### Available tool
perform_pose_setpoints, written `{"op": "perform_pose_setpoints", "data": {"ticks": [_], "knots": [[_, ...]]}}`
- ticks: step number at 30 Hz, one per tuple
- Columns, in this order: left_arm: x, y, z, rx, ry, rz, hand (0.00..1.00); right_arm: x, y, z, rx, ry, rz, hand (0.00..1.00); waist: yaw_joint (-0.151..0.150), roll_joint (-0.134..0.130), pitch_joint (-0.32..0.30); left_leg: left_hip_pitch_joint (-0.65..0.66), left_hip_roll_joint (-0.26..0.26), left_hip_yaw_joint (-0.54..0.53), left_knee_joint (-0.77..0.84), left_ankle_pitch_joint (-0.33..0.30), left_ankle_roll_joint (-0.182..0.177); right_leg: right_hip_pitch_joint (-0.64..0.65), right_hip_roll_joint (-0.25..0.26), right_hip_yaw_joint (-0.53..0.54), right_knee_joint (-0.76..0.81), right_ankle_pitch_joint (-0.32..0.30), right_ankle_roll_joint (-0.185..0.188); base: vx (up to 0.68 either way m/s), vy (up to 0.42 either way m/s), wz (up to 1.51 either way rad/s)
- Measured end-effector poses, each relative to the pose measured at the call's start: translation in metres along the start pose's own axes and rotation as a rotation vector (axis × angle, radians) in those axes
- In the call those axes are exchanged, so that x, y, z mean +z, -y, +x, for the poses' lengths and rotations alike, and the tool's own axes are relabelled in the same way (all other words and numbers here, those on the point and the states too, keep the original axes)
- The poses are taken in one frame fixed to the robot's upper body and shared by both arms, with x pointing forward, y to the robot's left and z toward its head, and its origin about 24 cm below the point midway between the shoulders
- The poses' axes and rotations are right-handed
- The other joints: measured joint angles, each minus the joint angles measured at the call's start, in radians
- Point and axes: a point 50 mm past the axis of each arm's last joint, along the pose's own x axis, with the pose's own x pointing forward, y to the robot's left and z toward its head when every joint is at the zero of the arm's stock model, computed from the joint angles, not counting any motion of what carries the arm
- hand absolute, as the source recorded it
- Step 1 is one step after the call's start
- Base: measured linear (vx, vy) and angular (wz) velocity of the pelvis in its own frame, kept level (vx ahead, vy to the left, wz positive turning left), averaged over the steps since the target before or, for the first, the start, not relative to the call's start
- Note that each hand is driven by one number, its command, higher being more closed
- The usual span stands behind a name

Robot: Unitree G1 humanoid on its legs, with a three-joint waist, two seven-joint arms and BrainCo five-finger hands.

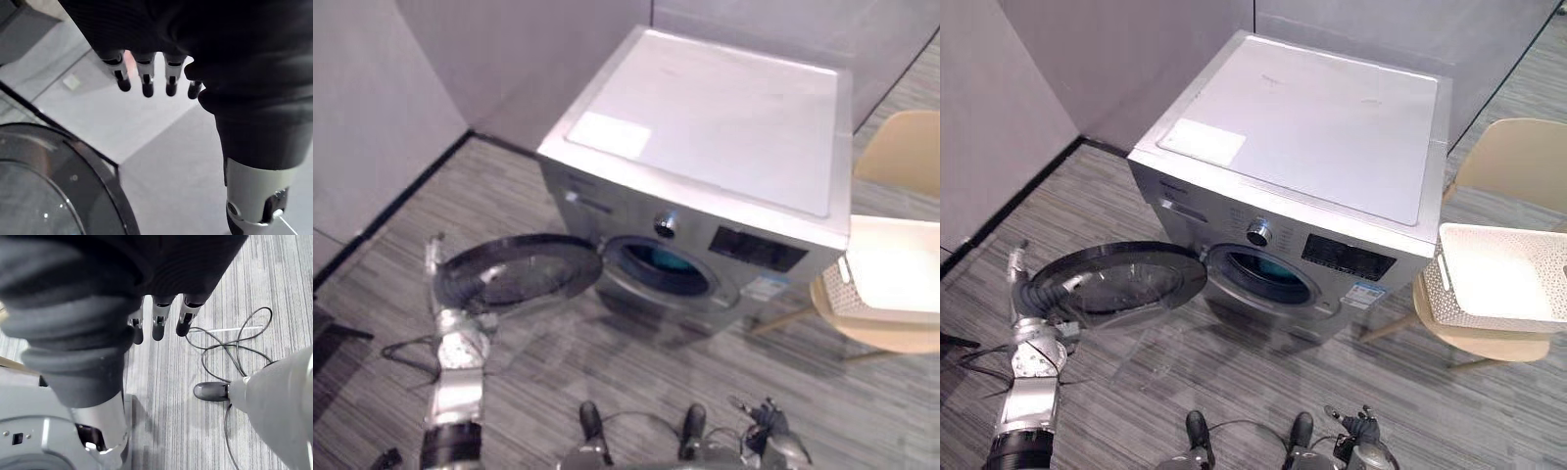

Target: Pick up the laundry basket with both hands and put the clothes into the washing machine.

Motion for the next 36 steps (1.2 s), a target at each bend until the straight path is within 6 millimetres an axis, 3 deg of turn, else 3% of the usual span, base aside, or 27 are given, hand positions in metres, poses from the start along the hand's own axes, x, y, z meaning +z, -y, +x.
{"op": "perform_pose_setpoints", "data": {"ticks": [4,7,9,11,18,21,24,25,27,29,32,36], "knots": [[0.015,0.003,0.013,0.041,0.043,-0.012,0.00,0.008,-0.005,0.001,0.012,0.023,0.013,0.00,0.017,-0.026,0.031,-0.042,0.000,-0.006,0.007,0.000,0.000,-0.033,0.000,-0.002,0.001,0.001,0.000,0.07,-0.003,0.03],[0.014,0.009,0.033,0.060,0.008,0.014,0.00,0.012,-0.012,0.001,0.028,0.034,0.025,0.00,0.018,-0.060,0.068,-0.067,0.002,-0.035,0.032,0.000,0.000,-0.035,-0.002,-0.008,0.001,0.001,0.000,0.05,-0.002,0.18],[0.025,0.008,0.053,0.094,0.013,0.016,0.00,0.015,-0.015,0.001,0.037,0.055,0.035,0.00,0.016,-0.086,0.094,-0.103,0.007,-0.059,0.061,-0.005,0.001,-0.045,-0.002,-0.015,0.004,0.001,0.000,0.00,0.000,0.23],[0.047,-0.003,0.071,0.147,0.076,0.008,0.00,0.021,-0.019,0.002,0.045,0.072,0.039,0.00,0.018,-0.113,0.131,-0.133,0.015,-0.075,0.101,-0.021,0.006,-0.052,0.000,-0.017,0.012,0.001,0.000,-0.02,0.014,0.20],[0.091,-0.039,0.117,0.274,0.159,0.044,0.00,0.036,-0.030,0.000,0.091,0.155,0.056,0.00,0.035,-0.162,0.177,-0.214,0.046,-0.090,0.195,-0.056,0.000,-0.088,0.017,-0.001,0.005,0.021,-0.022,-0.05,0.012,-0.03],[0.124,-0.067,0.137,0.351,0.226,0.048,0.00,0.039,-0.036,-0.002,0.106,0.178,0.078,0.00,0.046,-0.196,0.197,-0.255,0.080,-0.080,0.254,-0.080,-0.009,-0.102,0.046,0.030,-0.030,0.056,-0.037,-0.05,-0.031,-0.31],[0.190,-0.100,0.152,0.440,0.381,0.064,0.00,0.041,-0.044,-0.005,0.131,0.196,0.126,0.00,0.043,-0.229,0.217,-0.355,0.152,-0.089,0.367,-0.120,-0.020,-0.150,0.095,0.103,-0.058,0.122,-0.036,-0.05,-0.003,-0.39],[0.201,-0.104,0.153,0.452,0.401,0.057,0.00,0.041,-0.045,-0.006,0.139,0.199,0.125,0.00,0.043,-0.232,0.219,-0.373,0.168,-0.089,0.382,-0.125,-0.021,-0.164,0.105,0.114,-0.060,0.143,-0.033,-0.08,0.037,-0.52],[0.239,-0.115,0.156,0.484,0.466,0.018,0.00,0.042,-0.049,-0.011,0.182,0.232,0.139,0.00,0.043,-0.233,0.228,-0.428,0.236,-0.087,0.410,-0.143,-0.022,-0.208,0.155,0.141,-0.087,0.256,-0.014,-0.07,0.038,-0.62],[0.257,-0.114,0.156,0.475,0.496,-0.002,0.00,0.037,-0.050,-0.015,0.190,0.234,0.163,0.00,0.043,-0.232,0.231,-0.447,0.279,-0.085,0.412,-0.144,-0.022,-0.226,0.190,0.140,-0.112,0.342,-0.004,0.00,0.083,-0.47],[0.256,-0.104,0.160,0.381,0.484,0.012,0.00,0.016,-0.047,-0.020,0.181,0.178,0.205,0.00,0.044,-0.237,0.233,-0.453,0.318,-0.073,0.412,-0.143,-0.022,-0.242,0.216,0.125,-0.092,0.344,-0.013,0.08,0.086,-0.17],[0.230,-0.096,0.172,0.216,0.352,-0.052,0.00,0.010,-0.046,-0.021,0.205,0.150,0.211,0.00,0.048,-0.244,0.236,-0.472,0.351,-0.062,0.418,-0.131,-0.042,-0.261,0.242,0.125,-0.098,0.344,-0.013,0.12,0.065,-0.16]]}}
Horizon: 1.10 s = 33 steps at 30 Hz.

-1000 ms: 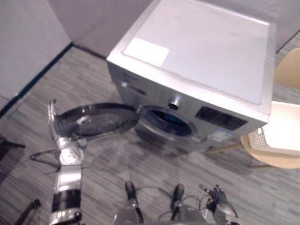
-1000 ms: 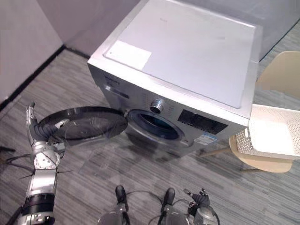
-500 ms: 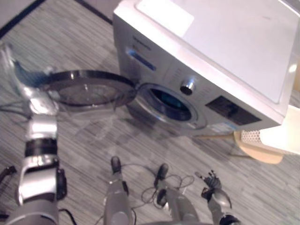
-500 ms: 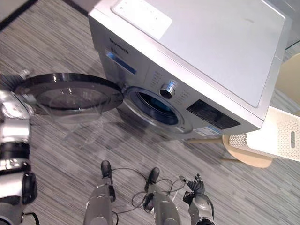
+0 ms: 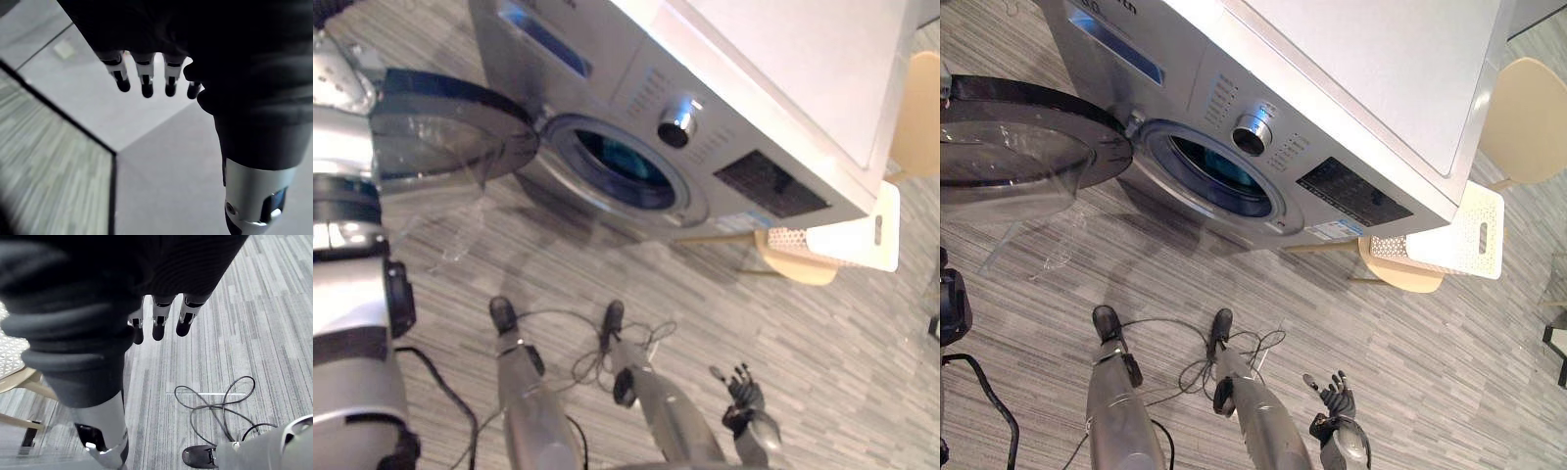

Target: Pick up the laundry basket with both hands and put the clothes into the washing machine.

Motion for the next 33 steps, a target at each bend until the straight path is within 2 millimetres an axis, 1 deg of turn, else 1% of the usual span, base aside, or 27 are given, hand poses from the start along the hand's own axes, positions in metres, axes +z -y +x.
{"op": "perform_pose_setpoints", "data": {"ticks": [1,3,4,6,7,10,11,13,14,15,16,17,18,19,20,21,22,23,24,25,26,27,28,29,30,32,33], "knots": [[0.004,0.003,-0.001,-0.024,0.020,-0.044,0.00,0.000,0.000,0.000,0.003,-0.003,0.007,0.00,-0.001,-0.001,0.000,-0.005,0.001,0.000,0.005,0.001,-0.001,0.002,0.002,0.002,-0.010,0.000,0.000,0.15,0.148,-0.08],[0.002,0.012,-0.004,-0.073,0.012,-0.072,0.00,0.002,-0.001,0.000,0.014,0.004,0.011,0.00,-0.002,0.001,0.002,-0.001,0.001,0.003,0.011,0.007,0.001,0.004,0.001,0.005,-0.011,-0.001,0.000,0.16,0.171,-0.08],[0.000,0.020,-0.008,-0.107,0.022,-0.080,0.00,0.003,-0.002,0.000,0.027,0.006,0.017,0.00,-0.002,0.001,0.002,0.002,0.000,0.005,0.015,0.007,0.000,0.007,0.000,0.005,-0.011,-0.001,0.000,0.13,0.170,0.02],[-0.002,0.043,-0.020,-0.178,0.023,-0.105,0.00,0.003,-0.002,0.000,0.029,0.005,0.035,0.00,-0.004,0.005,0.004,0.009,-0.008,0.007,0.023,0.008,-0.005,0.026,-0.009,0.004,-0.011,-0.028,-0.022,0.12,0.169,0.20],[-0.005,0.053,-0.027,-0.206,0.020,-0.115,0.00,0.002,-0.002,0.000,0.028,0.000,0.036,0.00,-0.002,0.005,0.005,0.019,-0.016,0.005,0.025,0.006,-0.006,0.040,-0.017,0.004,-0.010,-0.050,-0.015,0.09,0.123,0.33],[-0.024,0.078,-0.050,-0.280,-0.019,-0.155,0.00,0.001,-0.001,-0.001,0.027,-0.005,0.033,0.00,-0.001,0.007,0.006,0.062,-0.055,0.008,0.023,-0.002,-0.007,0.087,-0.051,0.007,-0.005,-0.142,-0.022,0.10,0.102,0.32],[-0.033,0.086,-0.060,-0.311,-0.045,-0.170,0.00,0.000,-0.001,-0.001,0.028,-0.010,0.027,0.00,-0.002,0.010,0.007,0.078,-0.073,0.008,0.022,-0.003,-0.008,0.106,-0.066,0.009,-0.002,-0.187,-0.029,0.09,0.052,0.23],[-0.055,0.097,-0.081,-0.340,-0.108,-0.220,0.00,-0.002,0.003,0.001,0.016,-0.030,0.004,0.00,0.001,0.046,0.002,0.114,-0.082,0.012,0.004,0.001,-0.014,0.115,-0.073,0.009,0.030,-0.219,-0.026,0.07,0.039,0.10],[-0.073,0.102,-0.097,-0.359,-0.163,-0.220,0.00,-0.006,0.006,0.002,0.004,-0.064,-0.019,0.00,-0.005,0.057,-0.003,0.165,-0.106,0.021,-0.031,0.014,-0.020,0.133,-0.085,0.012,0.051,-0.236,-0.030,0.07,0.041,-0.02],[-0.083,0.105,-0.106,-0.370,-0.197,-0.218,0.00,-0.008,0.008,0.002,-0.001,-0.078,-0.037,0.00,-0.005,0.064,-0.007,0.195,-0.115,0.028,-0.051,0.019,-0.020,0.141,-0.091,0.017,0.062,-0.244,-0.031,0.09,0.042,-0.02],[-0.102,0.113,-0.129,-0.398,-0.270,-0.234,0.00,-0.012,0.017,0.002,-0.027,-0.108,-0.073,0.00,-0.010,0.087,-0.023,0.243,-0.138,0.039,-0.088,0.032,-0.025,0.158,-0.106,0.025,0.082,-0.263,-0.027,0.11,0.049,0.01],[-0.118,0.123,-0.155,-0.438,-0.339,-0.245,0.00,-0.014,0.029,0.002,-0.055,-0.136,-0.109,0.00,-0.016,0.111,-0.051,0.287,-0.170,0.052,-0.141,0.046,-0.015,0.164,-0.128,0.031,0.100,-0.284,-0.019,0.12,0.057,0.05],[-0.123,0.126,-0.162,-0.450,-0.358,-0.249,0.00,-0.014,0.031,0.002,-0.060,-0.141,-0.122,0.00,-0.020,0.117,-0.060,0.299,-0.180,0.055,-0.156,0.051,-0.015,0.164,-0.133,0.034,0.105,-0.287,-0.018,0.10,0.064,0.06],[-0.139,0.132,-0.190,-0.502,-0.423,-0.245,0.00,-0.012,0.040,0.003,-0.075,-0.153,-0.159,0.00,-0.033,0.144,-0.092,0.344,-0.215,0.065,-0.220,0.075,-0.009,0.167,-0.155,0.040,0.119,-0.300,-0.009,0.09,0.070,0.02],[-0.153,0.137,-0.216,-0.547,-0.501,-0.245,0.00,-0.010,0.046,0.003,-0.096,-0.152,-0.170,0.00,-0.038,0.172,-0.112,0.397,-0.244,0.077,-0.280,0.099,-0.003,0.187,-0.171,0.048,0.124,-0.307,0.001,0.11,0.108,-0.04],[-0.169,0.142,-0.248,-0.613,-0.594,-0.238,0.00,-0.009,0.051,0.003,-0.112,-0.154,-0.168,0.00,-0.037,0.193,-0.132,0.447,-0.266,0.093,-0.326,0.109,0.003,0.209,-0.182,0.060,0.123,-0.315,0.011,0.09,0.091,-0.05],[-0.177,0.144,-0.266,-0.650,-0.647,-0.225,0.00,-0.009,0.052,0.003,-0.118,-0.155,-0.164,0.00,-0.037,0.201,-0.141,0.470,-0.276,0.099,-0.343,0.111,0.005,0.222,-0.183,0.063,0.123,-0.318,0.014,0.09,0.103,-0.05],[-0.193,0.149,-0.310,-0.748,-0.786,-0.202,0.00,-0.011,0.054,0.003,-0.125,-0.164,-0.166,0.00,-0.043,0.216,-0.166,0.508,-0.292,0.109,-0.369,0.112,0.006,0.247,-0.193,0.067,0.122,-0.325,0.023,0.09,0.088,0.00],[-0.198,0.150,-0.345,-0.811,-0.866,-0.223,0.00,-0.015,0.055,0.001,-0.128,-0.183,-0.178,0.00,-0.052,0.218,-0.192,0.539,-0.307,0.115,-0.392,0.112,0.006,0.268,-0.203,0.071,0.118,-0.333,0.033,0.11,0.106,0.05],[-0.196,0.154,-0.358,-0.852,-0.880,-0.238,0.00,-0.018,0.056,0.000,-0.132,-0.197,-0.179,0.00,-0.053,0.218,-0.205,0.554,-0.314,0.115,-0.401,0.111,0.006,0.280,-0.208,0.070,0.116,-0.334,0.034,0.10,0.091,0.10],[-0.188,0.162,-0.372,-0.890,-0.885,-0.255,0.00,-0.022,0.055,-0.001,-0.135,-0.215,-0.174,0.00,-0.056,0.212,-0.224,0.580,-0.325,0.114,-0.417,0.111,0.007,0.303,-0.217,0.068,0.113,-0.338,0.038,0.08,0.072,0.12],[-0.186,0.164,-0.377,-0.917,-0.884,-0.240,0.00,-0.024,0.053,-0.002,-0.132,-0.220,-0.170,0.00,-0.059,0.207,-0.234,0.589,-0.331,0.114,-0.418,0.109,0.009,0.308,-0.221,0.068,0.112,-0.340,0.042,0.10,0.082,0.08],[-0.184,0.165,-0.389,-0.987,-0.863,-0.196,0.00,-0.027,0.049,-0.003,-0.124,-0.227,-0.162,0.00,-0.069,0.198,-0.251,0.601,-0.340,0.116,-0.418,0.106,0.012,0.320,-0.231,0.068,0.106,-0.344,0.046,0.09,0.073,0.06],[-0.178,0.164,-0.401,-1.054,-0.823,-0.179,0.00,-0.029,0.047,-0.004,-0.121,-0.232,-0.158,0.00,-0.083,0.195,-0.267,0.604,-0.350,0.116,-0.418,0.099,0.021,0.334,-0.240,0.067,0.097,-0.344,0.048,0.10,0.065,0.05],[-0.173,0.164,-0.407,-1.078,-0.803,-0.190,0.00,-0.030,0.047,-0.004,-0.124,-0.233,-0.157,0.00,-0.087,0.194,-0.273,0.604,-0.355,0.116,-0.418,0.098,0.023,0.337,-0.244,0.066,0.094,-0.342,0.051,0.10,0.063,0.06],[-0.140,0.164,-0.412,-1.100,-0.687,-0.318,0.00,-0.032,0.049,-0.005,-0.136,-0.237,-0.156,0.00,-0.086,0.196,-0.276,0.604,-0.373,0.114,-0.418,0.096,0.026,0.340,-0.261,0.066,0.089,-0.341,0.053,0.10,0.056,0.05],[-0.114,0.159,-0.406,-1.054,-0.605,-0.449,0.00,-0.033,0.050,-0.006,-0.153,-0.240,-0.155,0.00,-0.086,0.200,-0.277,0.609,-0.378,0.112,-0.418,0.096,0.026,0.353,-0.266,0.063,0.079,-0.339,0.056,0.07,0.027,0.04]]}}
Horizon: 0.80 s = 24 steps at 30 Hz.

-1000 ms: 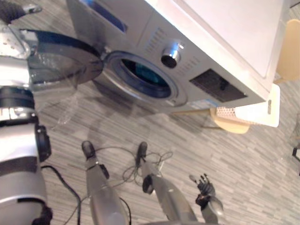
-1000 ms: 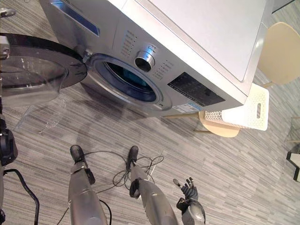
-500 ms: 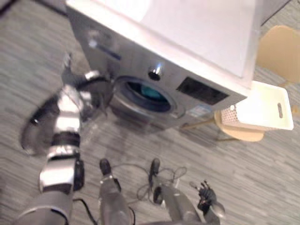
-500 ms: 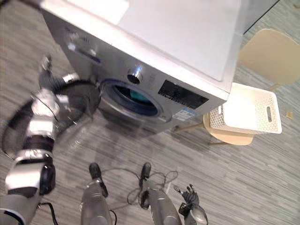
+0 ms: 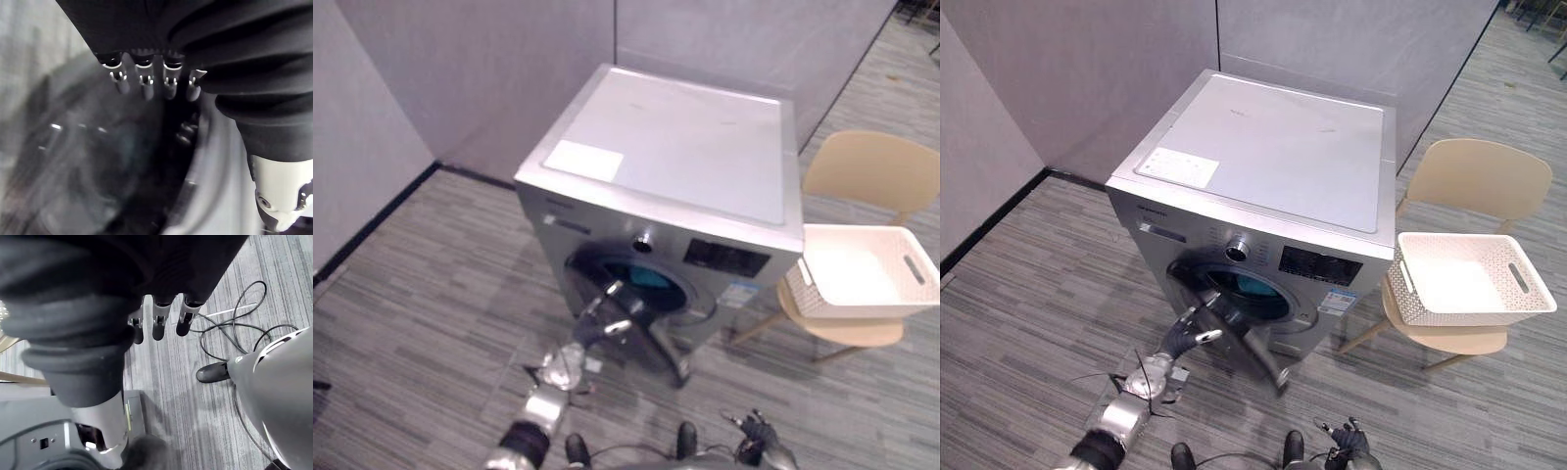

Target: Pick up the laundry basket with both hands and put the clothes into the washing machine.

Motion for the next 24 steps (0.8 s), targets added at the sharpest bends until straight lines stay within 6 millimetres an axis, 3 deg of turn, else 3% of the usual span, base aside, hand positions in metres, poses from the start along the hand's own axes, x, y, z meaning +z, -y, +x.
{"op": "perform_pose_setpoints", "data": {"ticks": [2,6,9,12,18,24], "knots": [[0.024,-0.003,-0.009,0.020,0.136,-0.055,0.00,-0.004,0.002,-0.001,-0.008,-0.009,0.002,0.00,0.001,0.012,-0.008,0.016,0.001,0.001,0.000,0.000,0.000,0.017,0.001,0.000,-0.002,0.000,0.000,0.05,-0.006,0.01],[0.034,-0.034,-0.027,0.215,0.245,-0.148,0.00,-0.011,0.016,-0.004,-0.058,-0.009,0.012,0.00,0.002,0.067,-0.045,0.019,0.012,0.002,0.000,-0.002,-0.002,0.018,0.013,0.002,-0.003,-0.001,-0.001,-0.01,-0.013,-0.02],[0.011,-0.051,-0.042,0.338,0.165,-0.175,0.00,-0.019,0.029,-0.007,-0.098,-0.029,0.037,0.00,0.005,0.075,-0.051,0.022,0.026,0.002,-0.001,-0.004,-0.003,0.019,0.026,0.002,-0.003,-0.002,-0.008,-0.05,-0.029,-0.03],[-0.041,-0.058,-0.054,0.421,-0.067,-0.167,0.00,-0.027,0.040,-0.010,-0.134,-0.044,0.060,0.00,0.004,0.070,-0.049,0.023,0.039,0.019,-0.001,-0.008,-0.009,0.014,0.039,0.010,-0.021,0.002,-0.023,-0.10,-0.019,-0.08],[-0.101,-0.045,-0.068,0.525,-0.381,-0.200,0.00,-0.030,0.034,-0.015,-0.147,-0.017,0.135,0.00,0.001,0.038,-0.027,0.005,0.064,0.107,0.004,-0.009,-0.010,-0.052,0.053,0.052,-0.005,0.003,-0.026,-0.04,-0.029,-0.39],[-0.108,-0.032,-0.041,0.502,-0.493,-0.193,0.00,-0.013,0.014,-0.013,-0.101,0.056,0.208,0.00,0.000,0.011,0.041,-0.076,0.098,0.181,0.081,-0.031,-0.029,-0.192,0.053,0.075,0.086,0.010,-0.046,-0.01,-0.040,-0.41]]}}
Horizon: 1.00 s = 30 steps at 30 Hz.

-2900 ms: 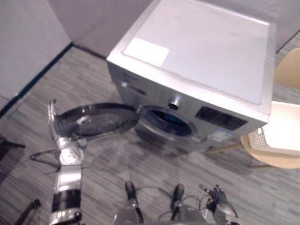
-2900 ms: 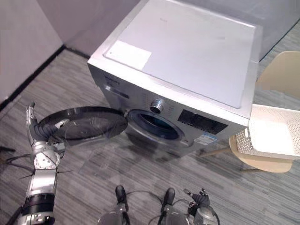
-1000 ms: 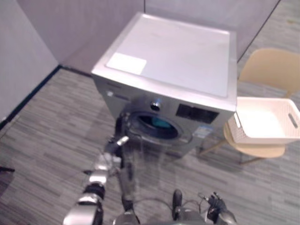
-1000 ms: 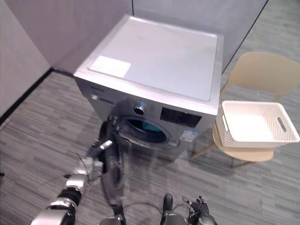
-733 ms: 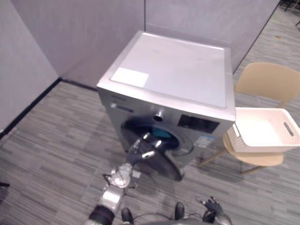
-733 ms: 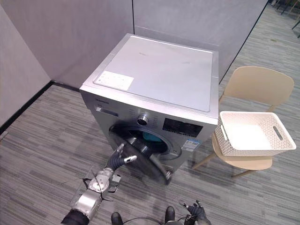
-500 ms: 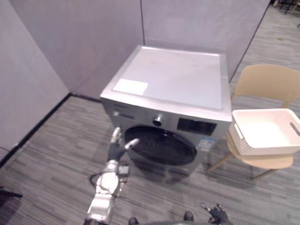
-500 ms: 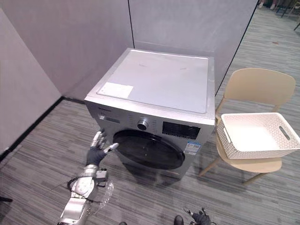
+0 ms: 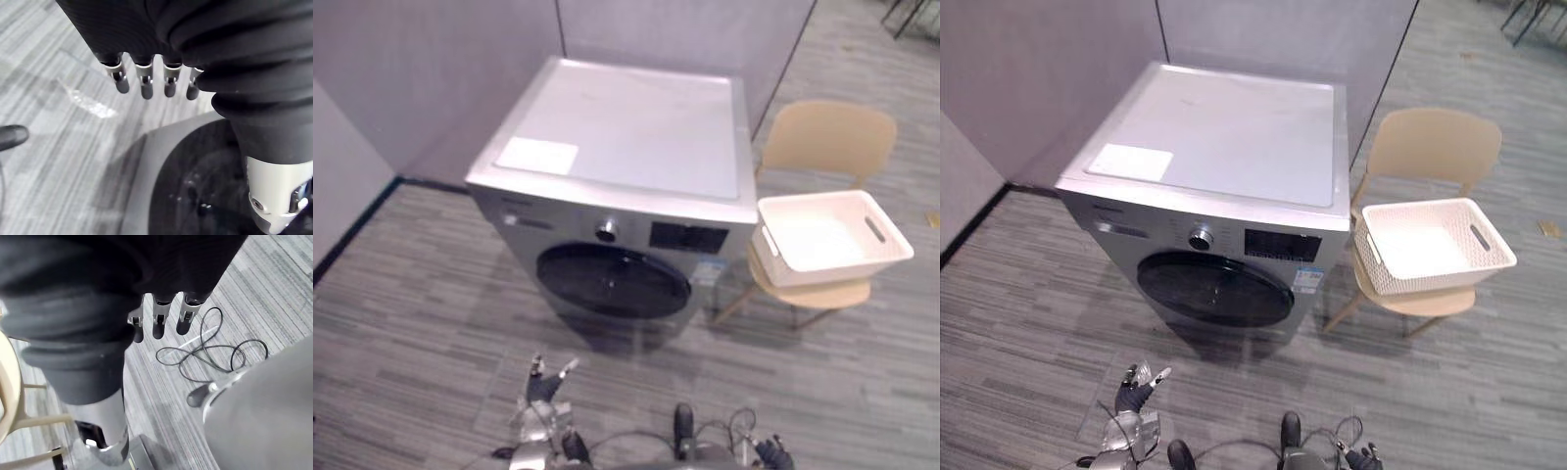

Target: Pick up the laundry basket with both hands and put the clothes into the washing machine.

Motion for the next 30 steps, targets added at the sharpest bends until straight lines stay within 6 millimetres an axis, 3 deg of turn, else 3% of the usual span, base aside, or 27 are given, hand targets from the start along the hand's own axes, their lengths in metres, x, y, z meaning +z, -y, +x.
{"op": "perform_pose_setpoints", "data": {"ticks": [5,6,10,13,18,22,25,26,27,29,30], "knots": [[0.050,0.036,0.016,-0.073,0.065,-0.066,0.00,0.023,-0.025,0.001,0.077,0.092,-0.013,0.00,-0.015,-0.009,0.053,-0.018,0.054,0.140,0.055,-0.019,-0.027,-0.123,0.057,0.113,0.064,0.007,-0.019,0.04,-0.064,-0.87],[0.075,0.046,0.020,-0.095,0.118,-0.089,0.00,0.029,-0.035,-0.001,0.111,0.126,-0.017,0.00,-0.035,-0.012,0.063,-0.016,0.075,0.180,0.069,-0.029,-0.041,-0.146,0.083,0.142,0.072,0.006,-0.021,0.04,-0.088,-0.76],[0.144,0.060,0.027,-0.117,0.237,-0.161,0.00,0.043,-0.046,-0.004,0.153,0.195,-0.004,0.00,-0.064,-0.021,0.074,-0.010,0.113,0.273,0.091,-0.043,-0.062,-0.198,0.134,0.196,0.089,0.004,-0.024,0.05,-0.079,-0.72],[0.144,0.061,0.029,-0.081,0.177,-0.209,0.00,0.049,-0.045,-0.004,0.153,0.218,-0.003,0.00,-0.084,-0.020,0.075,0.002,0.129,0.329,0.091,-0.043,-0.069,-0.207,0.155,0.205,0.090,0.000,-0.031,0.06,-0.024,-0.32],[0.148,0.051,0.032,-0.038,0.152,-0.294,0.00,0.054,-0.049,-0.006,0.167,0.251,0.018,0.00,-0.079,-0.020,0.075,0.007,0.134,0.349,0.098,-0.042,-0.075,-0.200,0.149,0.190,0.094,0.000,-0.031,0.00,0.031,0.05],[0.136,0.044,0.028,-0.025,0.184,-0.300,0.00,0.048,-0.050,-0.007,0.163,0.233,0.023,0.00,-0.078,-0.020,0.074,0.042,0.130,0.326,0.097,-0.042,-0.075,-0.149,0.133,0.159,0.099,-0.019,-0.044,-0.03,0.048,0.26],[0.111,0.042,0.021,-0.028,0.207,-0.248,0.00,0.036,-0.037,-0.003,0.106,0.177,0.022,0.00,-0.061,-0.007,0.064,0.077,0.116,0.283,0.082,-0.042,-0.073,-0.092,0.110,0.108,0.114,-0.054,-0.049,-0.04,0.039,0.53],[0.096,0.043,0.018,-0.040,0.187,-0.219,0.00,0.031,-0.028,-0.001,0.072,0.152,0.022,0.00,-0.058,0.007,0.054,0.083,0.108,0.253,0.069,-0.038,-0.070,-0.070,0.098,0.084,0.113,-0.061,-0.051,-0.02,0.097,1.04],[0.063,0.043,0.011,-0.061,0.123,-0.162,0.00,0.022,-0.011,0.002,0.011,0.104,0.018,0.00,-0.057,0.034,0.022,0.091,0.083,0.201,0.033,-0.026,-0.063,-0.038,0.073,0.051,0.110,-0.077,-0.039,0.01,0.128,1.01],[0.023,0.035,0.004,-0.074,0.028,-0.092,0.00,0.014,0.003,0.004,-0.036,0.058,0.005,0.00,-0.053,0.057,-0.017,0.099,0.060,0.163,0.007,-0.023,-0.059,-0.009,0.052,0.023,0.096,-0.082,-0.032,0.04,0.127,0.74],[-0.015,0.023,-0.006,-0.069,-0.086,-0.042,0.00,0.008,0.010,0.005,-0.059,0.022,-0.012,0.00,-0.048,0.072,-0.028,0.127,0.040,0.131,-0.014,-0.023,-0.059,0.041,0.034,0.000,0.075,-0.083,-0.026,0.05,0.104,0.57]]}}
